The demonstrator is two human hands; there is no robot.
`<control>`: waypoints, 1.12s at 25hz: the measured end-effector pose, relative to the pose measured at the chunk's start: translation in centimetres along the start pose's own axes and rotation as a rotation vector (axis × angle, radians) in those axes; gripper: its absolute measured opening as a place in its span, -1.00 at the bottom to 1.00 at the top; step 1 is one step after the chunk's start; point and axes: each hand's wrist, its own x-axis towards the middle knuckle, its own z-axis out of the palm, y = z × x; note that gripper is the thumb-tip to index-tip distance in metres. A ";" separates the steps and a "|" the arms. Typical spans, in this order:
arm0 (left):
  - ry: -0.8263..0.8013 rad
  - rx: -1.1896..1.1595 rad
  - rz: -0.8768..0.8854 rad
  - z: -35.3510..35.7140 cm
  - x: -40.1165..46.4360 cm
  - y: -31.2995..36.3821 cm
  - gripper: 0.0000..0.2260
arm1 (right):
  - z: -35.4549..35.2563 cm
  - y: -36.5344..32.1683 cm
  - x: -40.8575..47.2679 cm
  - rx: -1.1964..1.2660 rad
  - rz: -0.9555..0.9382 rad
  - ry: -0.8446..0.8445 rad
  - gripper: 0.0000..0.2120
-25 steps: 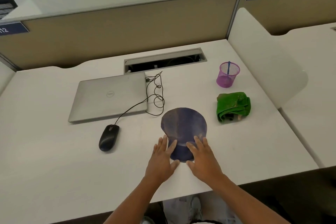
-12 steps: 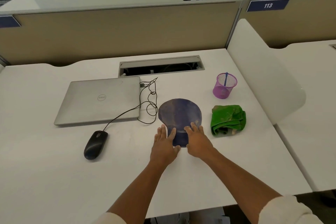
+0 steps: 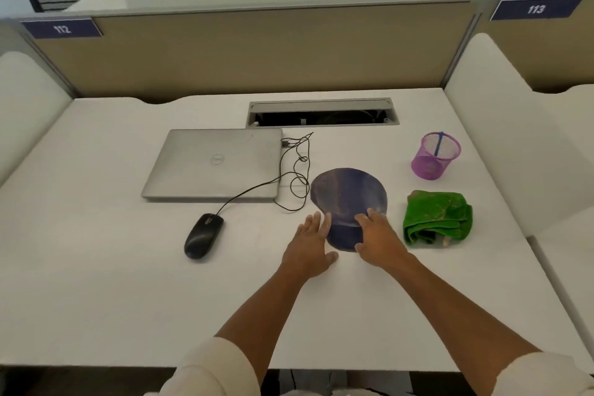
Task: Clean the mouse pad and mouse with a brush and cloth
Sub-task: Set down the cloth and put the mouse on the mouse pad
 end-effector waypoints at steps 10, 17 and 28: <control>0.298 -0.040 0.074 -5.3 -8.5 -11.1 -0.34 | 2.5 -15.7 -1.1 0.181 -0.167 0.109 -0.40; 0.501 -0.142 -0.168 -8.7 -13.4 -22.8 -0.44 | 5.4 -28.1 -1.4 0.321 -0.171 0.032 -0.36; 0.225 -0.093 -0.294 -6.9 -13.7 -30.4 -0.39 | 9.4 -37.8 -0.2 0.098 0.053 0.036 -0.30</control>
